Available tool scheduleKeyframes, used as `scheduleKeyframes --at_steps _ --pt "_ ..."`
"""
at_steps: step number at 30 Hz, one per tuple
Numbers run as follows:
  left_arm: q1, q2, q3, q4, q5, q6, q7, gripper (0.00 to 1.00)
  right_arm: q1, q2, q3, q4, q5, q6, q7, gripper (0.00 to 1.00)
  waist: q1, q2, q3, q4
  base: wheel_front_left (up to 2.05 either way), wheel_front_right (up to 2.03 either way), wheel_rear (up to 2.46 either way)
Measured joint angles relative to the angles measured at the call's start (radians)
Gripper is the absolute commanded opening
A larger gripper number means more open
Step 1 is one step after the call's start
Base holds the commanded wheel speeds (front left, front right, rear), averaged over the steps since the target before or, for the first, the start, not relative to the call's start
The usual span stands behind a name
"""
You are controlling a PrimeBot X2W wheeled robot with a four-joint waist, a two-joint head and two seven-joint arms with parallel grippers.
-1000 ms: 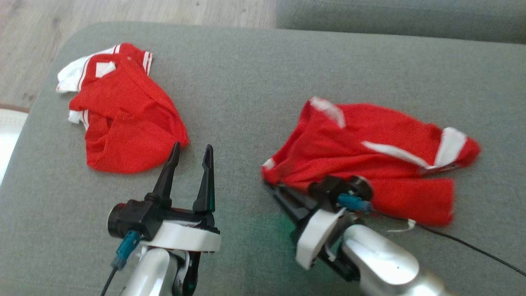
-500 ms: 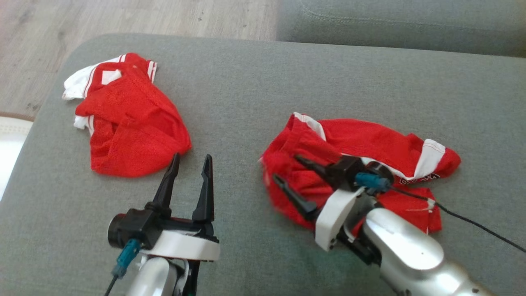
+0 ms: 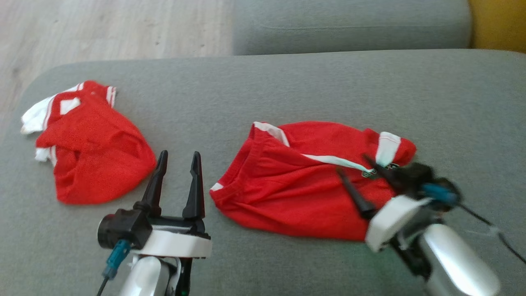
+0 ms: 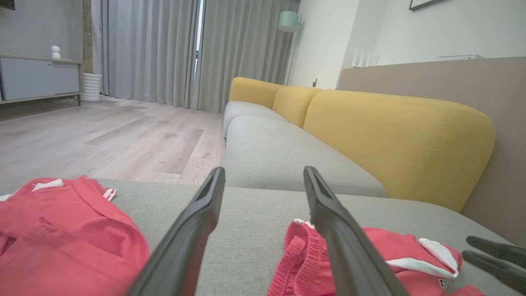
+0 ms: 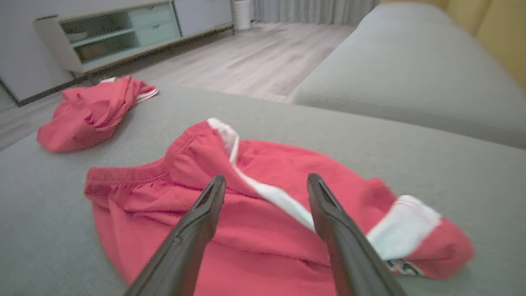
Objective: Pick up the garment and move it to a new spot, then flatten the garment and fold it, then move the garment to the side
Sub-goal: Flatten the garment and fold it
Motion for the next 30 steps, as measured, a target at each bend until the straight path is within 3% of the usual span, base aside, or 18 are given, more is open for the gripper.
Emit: scheduleKeyframes --at_steps 4,7,11,18,26,30 --pt "0.000 0.000 0.005 -0.012 0.000 0.000 0.000 1.00 0.072 0.023 -0.175 -0.077 -0.064 0.000 -0.057 1.00 0.0000 0.0000 -0.007 -0.031 0.00 0.00 0.00" --pt "0.000 0.000 0.004 -0.019 0.000 0.001 0.000 1.00 0.133 0.077 -0.282 -0.121 -0.115 0.000 -0.097 1.00 0.0000 0.0000 -0.002 -0.043 0.00 0.00 0.00" --pt "0.000 0.000 0.004 -0.021 0.000 -0.001 0.000 1.00 0.199 0.146 -0.363 -0.142 -0.167 0.000 -0.122 1.00 0.0001 0.0000 0.013 -0.052 0.00 0.00 0.00" --pt "-0.005 0.000 -0.008 -0.022 0.009 -0.017 0.000 1.00 0.187 0.172 -0.461 -0.142 -0.233 0.000 -0.101 1.00 0.0001 0.0000 0.049 -0.040 0.00 0.00 0.00" --pt "-0.030 0.000 -0.023 -0.017 0.008 -0.018 0.000 1.00 -0.001 0.178 -0.604 0.007 -0.327 0.000 0.011 1.00 0.0002 0.0000 0.105 0.008 0.00 0.00 0.00" --pt "-0.053 0.000 -0.039 -0.016 0.004 -0.026 0.000 1.00 -0.090 0.178 -0.625 0.116 -0.352 0.000 0.058 1.00 0.0002 0.0000 0.127 0.043 0.00 0.00 0.00"
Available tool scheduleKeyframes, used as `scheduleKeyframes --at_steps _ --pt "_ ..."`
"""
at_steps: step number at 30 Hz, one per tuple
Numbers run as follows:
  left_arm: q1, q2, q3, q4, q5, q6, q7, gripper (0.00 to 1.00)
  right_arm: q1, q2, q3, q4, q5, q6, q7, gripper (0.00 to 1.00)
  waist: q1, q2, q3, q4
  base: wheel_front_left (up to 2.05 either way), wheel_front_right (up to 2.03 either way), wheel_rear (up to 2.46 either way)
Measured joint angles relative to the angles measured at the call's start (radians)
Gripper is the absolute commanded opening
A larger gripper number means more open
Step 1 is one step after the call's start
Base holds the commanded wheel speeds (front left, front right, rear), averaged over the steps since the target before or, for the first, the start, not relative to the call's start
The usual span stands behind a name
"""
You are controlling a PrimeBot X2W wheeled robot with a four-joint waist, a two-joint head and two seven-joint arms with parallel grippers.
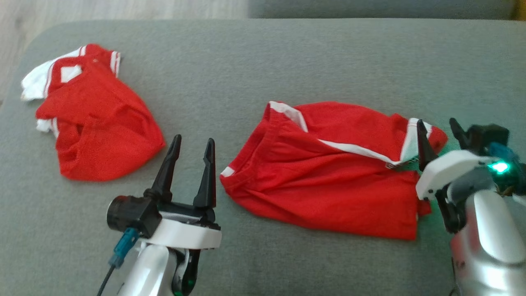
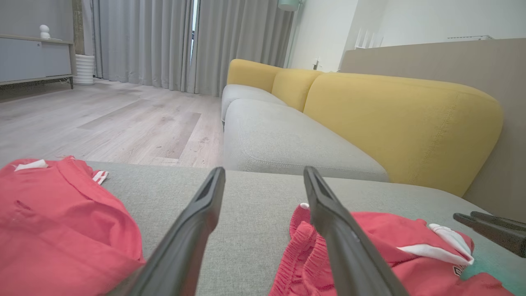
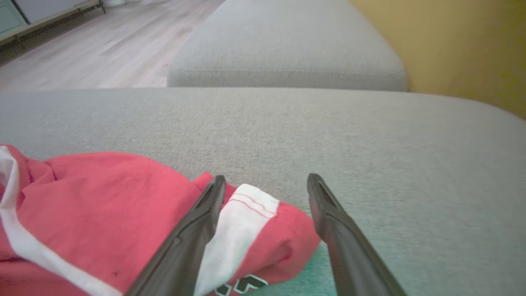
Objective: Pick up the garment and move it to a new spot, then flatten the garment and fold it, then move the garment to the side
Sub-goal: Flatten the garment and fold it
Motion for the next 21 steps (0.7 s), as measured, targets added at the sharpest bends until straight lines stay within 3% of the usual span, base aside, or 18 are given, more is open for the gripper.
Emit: scheduleKeyframes --at_steps 9,10,11,12,17,21 --pt "-0.002 0.000 -0.007 0.004 -0.006 0.002 0.000 1.00 -0.110 -0.012 -0.059 0.209 -0.067 0.000 0.067 1.00 0.0000 0.0000 0.024 0.051 0.00 0.00 0.00" --pt "-0.002 0.000 -0.007 0.004 -0.006 0.002 0.000 1.00 -0.114 -0.011 -0.068 0.223 -0.072 0.000 0.067 0.87 0.0000 0.0000 0.024 0.051 0.00 0.00 0.00" --pt "-0.002 0.000 -0.007 0.004 -0.006 0.002 0.000 1.00 -0.116 -0.011 -0.073 0.233 -0.072 0.000 0.065 0.30 -0.0001 0.0000 0.024 0.050 0.00 0.00 0.00" --pt "-0.002 0.000 -0.007 0.004 -0.006 0.002 0.000 1.00 -0.116 -0.011 -0.073 0.233 -0.072 0.000 0.065 0.00 -0.0001 0.0000 0.024 0.050 0.00 0.00 0.00" --pt "-0.002 0.000 -0.005 0.004 -0.006 0.006 0.000 1.00 -0.132 -0.002 -0.114 0.236 -0.068 0.000 -0.038 0.00 -0.0001 0.0000 0.021 0.025 0.00 0.00 0.00" --pt "-0.002 0.000 -0.003 0.005 -0.006 0.009 0.000 1.00 -0.142 0.002 -0.206 0.202 -0.042 0.000 -0.111 0.00 -0.0001 0.0000 0.012 0.000 0.00 0.00 0.00"
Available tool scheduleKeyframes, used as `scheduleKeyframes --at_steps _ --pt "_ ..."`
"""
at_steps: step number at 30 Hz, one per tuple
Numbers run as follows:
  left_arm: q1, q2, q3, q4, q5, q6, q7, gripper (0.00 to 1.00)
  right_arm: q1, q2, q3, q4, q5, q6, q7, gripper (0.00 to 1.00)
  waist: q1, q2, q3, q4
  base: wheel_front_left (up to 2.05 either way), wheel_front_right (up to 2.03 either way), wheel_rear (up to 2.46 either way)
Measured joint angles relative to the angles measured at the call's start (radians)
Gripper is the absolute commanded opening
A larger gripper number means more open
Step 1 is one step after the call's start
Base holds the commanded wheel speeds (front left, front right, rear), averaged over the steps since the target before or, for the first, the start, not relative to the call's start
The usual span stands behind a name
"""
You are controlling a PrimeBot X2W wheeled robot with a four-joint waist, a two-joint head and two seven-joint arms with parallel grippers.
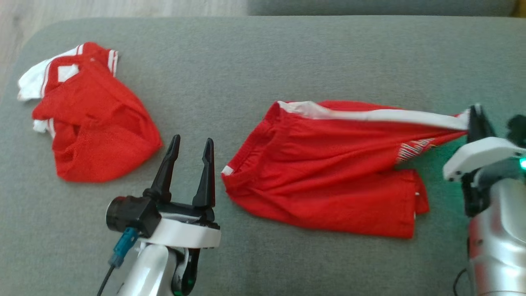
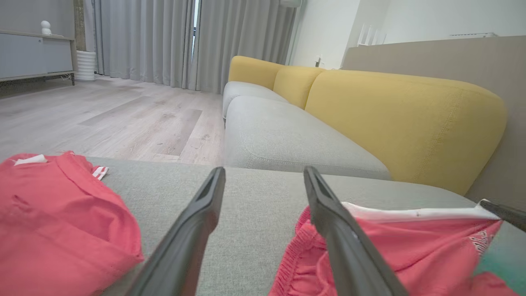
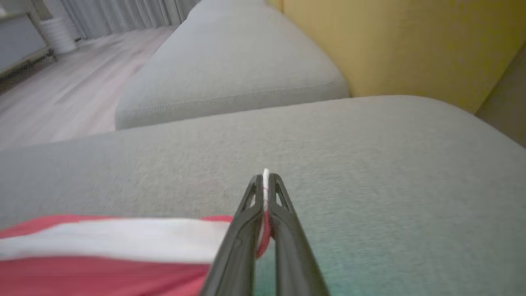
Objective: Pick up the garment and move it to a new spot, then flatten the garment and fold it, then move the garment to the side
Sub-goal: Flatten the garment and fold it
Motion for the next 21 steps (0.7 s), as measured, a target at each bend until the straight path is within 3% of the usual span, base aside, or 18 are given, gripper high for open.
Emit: scheduleKeyframes --at_steps 3,4,5,12,21 --pt "0.000 0.000 0.003 0.000 0.000 0.000 0.000 1.00 0.001 0.007 -0.059 -0.009 0.030 0.000 -0.013 0.00 0.0000 0.0000 -0.009 -0.020 0.00 0.00 0.00" --pt "0.000 0.000 0.003 0.000 0.000 0.000 0.000 1.00 0.003 0.007 -0.067 -0.004 0.049 0.000 -0.013 0.42 0.0000 0.0000 -0.012 -0.027 0.00 0.00 0.00" --pt "0.000 0.000 0.004 0.000 0.000 0.000 0.000 1.00 0.006 0.008 -0.076 0.001 0.066 0.000 -0.013 1.00 0.0000 0.0000 -0.016 -0.032 0.00 0.00 0.00" --pt "0.002 0.000 0.025 0.001 0.000 0.000 0.000 1.00 0.100 0.015 0.013 -0.024 0.126 0.000 -0.079 1.00 -0.0001 0.0000 -0.040 -0.065 0.00 0.00 0.00" --pt "0.021 0.000 0.040 -0.001 0.011 0.000 0.000 1.00 0.294 0.017 0.246 -0.270 0.200 0.000 -0.194 1.00 -0.0001 0.0000 -0.078 -0.108 0.00 0.00 0.00"
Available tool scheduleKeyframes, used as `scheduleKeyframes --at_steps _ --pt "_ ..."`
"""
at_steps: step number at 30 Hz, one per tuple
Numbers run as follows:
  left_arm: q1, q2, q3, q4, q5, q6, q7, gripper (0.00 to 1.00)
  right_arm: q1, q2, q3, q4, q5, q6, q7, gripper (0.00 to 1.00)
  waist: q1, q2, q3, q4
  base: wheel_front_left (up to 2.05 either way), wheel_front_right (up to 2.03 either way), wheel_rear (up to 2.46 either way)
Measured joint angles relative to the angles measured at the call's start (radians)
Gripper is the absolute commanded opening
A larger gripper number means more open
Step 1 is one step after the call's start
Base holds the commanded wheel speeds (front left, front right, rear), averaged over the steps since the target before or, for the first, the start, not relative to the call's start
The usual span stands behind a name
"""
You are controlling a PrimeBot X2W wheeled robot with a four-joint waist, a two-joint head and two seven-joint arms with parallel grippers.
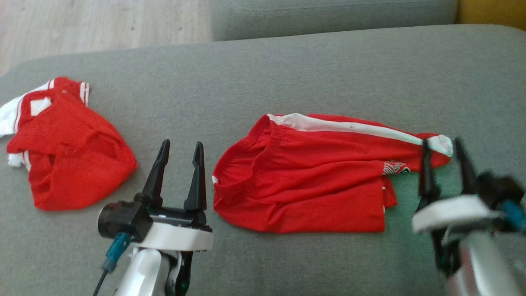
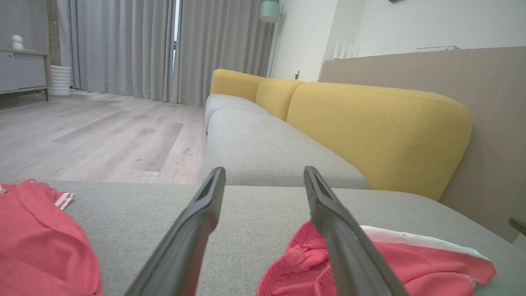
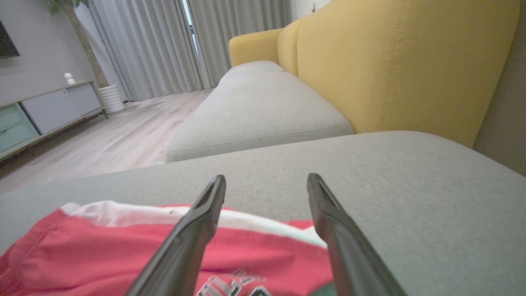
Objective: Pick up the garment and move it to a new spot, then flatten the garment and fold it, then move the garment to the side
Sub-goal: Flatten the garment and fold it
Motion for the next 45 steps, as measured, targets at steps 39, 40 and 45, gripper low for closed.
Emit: scheduleKeyframes --at_steps 39,40,45 --pt "-0.610 0.067 -0.140 0.419 -0.616 -0.034 1.014 1.00 -0.116 0.001 0.124 -0.104 -0.043 0.000 -0.020 1.00 0.0002 0.0000 0.124 -0.159 0.00 0.00 0.00" --pt "-0.610 0.067 -0.139 0.421 -0.623 -0.030 1.024 1.00 -0.120 0.001 0.126 -0.104 -0.042 0.000 -0.020 1.00 0.0002 0.0000 0.128 -0.163 0.00 0.00 0.00" --pt "-0.613 0.065 -0.139 0.435 -0.634 -0.007 1.043 1.00 -0.138 0.001 0.129 -0.105 -0.034 0.000 -0.020 1.00 0.0003 0.0000 0.149 -0.183 0.00 0.00 0.00"
